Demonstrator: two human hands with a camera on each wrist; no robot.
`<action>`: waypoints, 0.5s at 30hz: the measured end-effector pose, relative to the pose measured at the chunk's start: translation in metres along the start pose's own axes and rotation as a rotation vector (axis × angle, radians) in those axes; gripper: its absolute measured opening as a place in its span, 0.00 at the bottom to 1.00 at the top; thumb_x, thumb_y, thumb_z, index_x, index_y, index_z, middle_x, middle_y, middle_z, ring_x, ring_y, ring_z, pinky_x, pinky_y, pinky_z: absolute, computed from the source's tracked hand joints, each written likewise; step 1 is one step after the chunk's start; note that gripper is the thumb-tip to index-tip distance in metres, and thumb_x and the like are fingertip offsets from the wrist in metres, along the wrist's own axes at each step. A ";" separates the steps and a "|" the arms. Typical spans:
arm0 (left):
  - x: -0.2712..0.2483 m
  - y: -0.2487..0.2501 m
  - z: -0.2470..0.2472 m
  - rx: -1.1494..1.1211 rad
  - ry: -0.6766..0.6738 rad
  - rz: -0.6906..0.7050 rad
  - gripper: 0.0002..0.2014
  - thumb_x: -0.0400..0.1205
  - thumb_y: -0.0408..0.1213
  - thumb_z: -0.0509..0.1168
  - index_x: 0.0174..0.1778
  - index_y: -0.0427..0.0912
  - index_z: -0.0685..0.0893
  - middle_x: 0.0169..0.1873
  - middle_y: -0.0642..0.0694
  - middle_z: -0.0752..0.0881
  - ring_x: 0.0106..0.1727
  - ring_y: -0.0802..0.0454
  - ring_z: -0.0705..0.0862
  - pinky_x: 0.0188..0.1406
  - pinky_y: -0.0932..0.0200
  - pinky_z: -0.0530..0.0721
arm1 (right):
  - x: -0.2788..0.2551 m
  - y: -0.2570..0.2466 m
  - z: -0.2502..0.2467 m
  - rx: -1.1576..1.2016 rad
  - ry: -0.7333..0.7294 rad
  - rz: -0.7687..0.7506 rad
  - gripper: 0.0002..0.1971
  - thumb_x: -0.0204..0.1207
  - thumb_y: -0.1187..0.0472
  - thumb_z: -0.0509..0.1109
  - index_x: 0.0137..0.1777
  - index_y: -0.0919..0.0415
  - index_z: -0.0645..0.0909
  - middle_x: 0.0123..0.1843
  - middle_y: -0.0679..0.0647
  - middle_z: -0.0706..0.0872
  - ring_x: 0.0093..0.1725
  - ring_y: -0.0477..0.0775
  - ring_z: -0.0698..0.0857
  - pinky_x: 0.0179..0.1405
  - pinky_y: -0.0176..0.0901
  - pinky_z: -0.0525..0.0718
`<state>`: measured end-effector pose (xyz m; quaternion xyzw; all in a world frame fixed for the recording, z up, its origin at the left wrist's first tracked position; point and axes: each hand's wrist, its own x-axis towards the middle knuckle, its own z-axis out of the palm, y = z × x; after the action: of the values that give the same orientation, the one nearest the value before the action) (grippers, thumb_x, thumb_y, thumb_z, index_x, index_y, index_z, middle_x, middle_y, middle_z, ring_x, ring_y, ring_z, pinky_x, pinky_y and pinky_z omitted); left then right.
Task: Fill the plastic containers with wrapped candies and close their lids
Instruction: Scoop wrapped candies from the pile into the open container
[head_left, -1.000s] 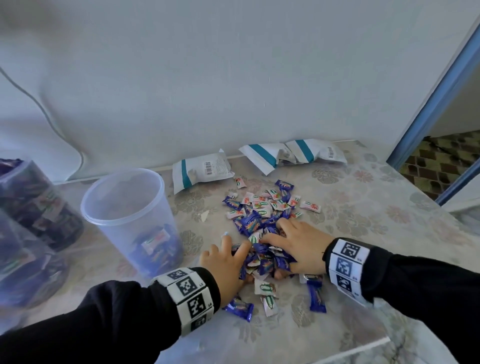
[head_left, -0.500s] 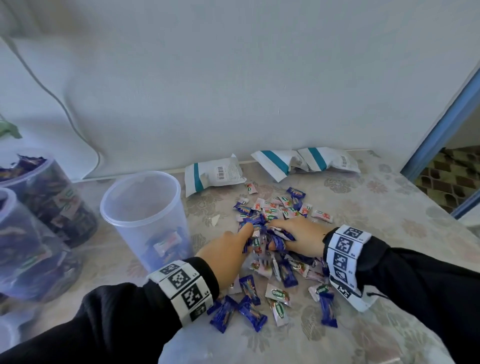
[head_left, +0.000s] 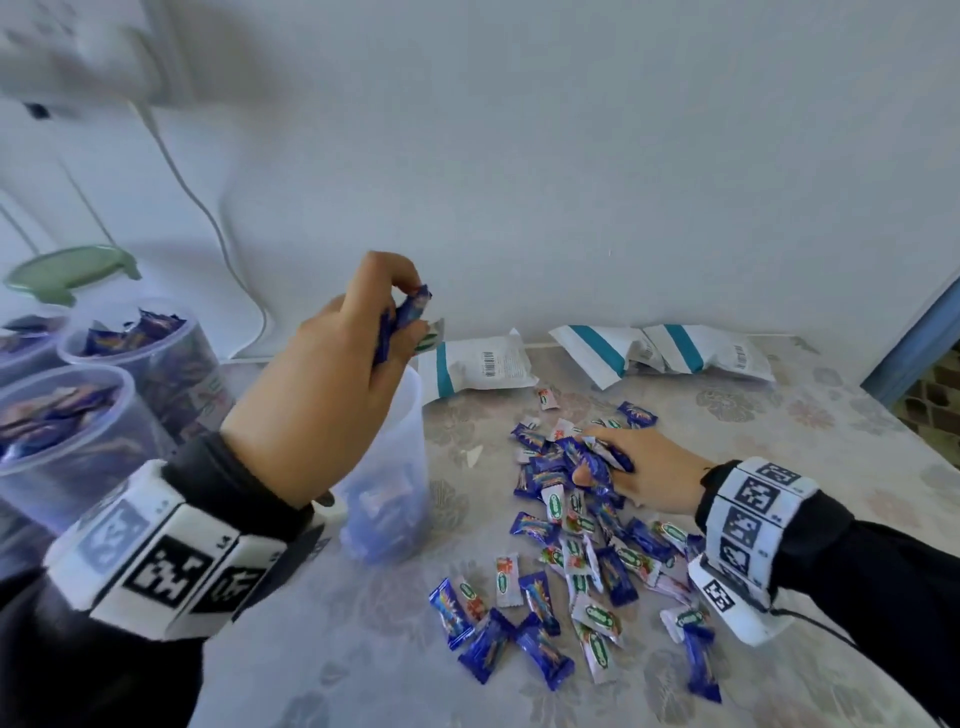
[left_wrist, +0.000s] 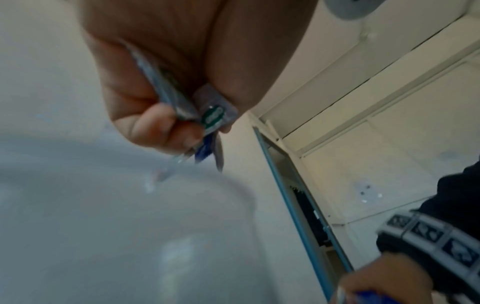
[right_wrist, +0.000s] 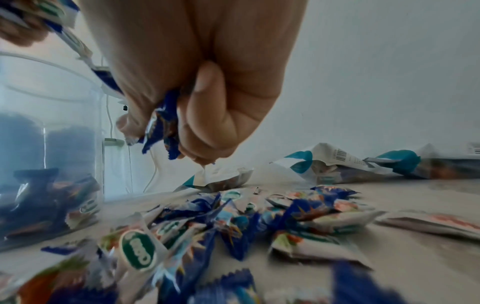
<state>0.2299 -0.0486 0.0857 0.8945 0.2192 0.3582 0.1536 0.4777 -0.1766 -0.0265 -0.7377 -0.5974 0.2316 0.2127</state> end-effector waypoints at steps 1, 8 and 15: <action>-0.001 -0.008 0.001 -0.009 0.000 -0.020 0.08 0.84 0.34 0.58 0.58 0.40 0.70 0.30 0.57 0.73 0.33 0.72 0.76 0.33 0.81 0.71 | 0.002 -0.002 0.000 -0.009 -0.004 -0.008 0.06 0.79 0.58 0.69 0.51 0.59 0.80 0.36 0.44 0.80 0.33 0.37 0.76 0.38 0.41 0.72; -0.019 -0.038 0.008 0.054 -0.082 -0.036 0.11 0.84 0.49 0.55 0.57 0.49 0.69 0.33 0.51 0.77 0.35 0.56 0.73 0.35 0.61 0.69 | 0.018 -0.030 -0.007 0.034 0.006 -0.082 0.02 0.78 0.56 0.70 0.46 0.48 0.79 0.37 0.41 0.83 0.37 0.30 0.80 0.37 0.23 0.73; -0.043 -0.051 0.006 0.145 -0.057 -0.145 0.26 0.75 0.63 0.51 0.63 0.54 0.77 0.61 0.45 0.70 0.60 0.46 0.68 0.61 0.53 0.68 | 0.041 -0.093 -0.034 0.111 0.094 -0.275 0.05 0.78 0.59 0.70 0.41 0.57 0.79 0.26 0.38 0.79 0.28 0.36 0.75 0.30 0.26 0.70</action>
<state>0.1920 -0.0277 0.0347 0.8949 0.3040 0.3037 0.1203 0.4320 -0.1194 0.0523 -0.6462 -0.6683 0.1984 0.3105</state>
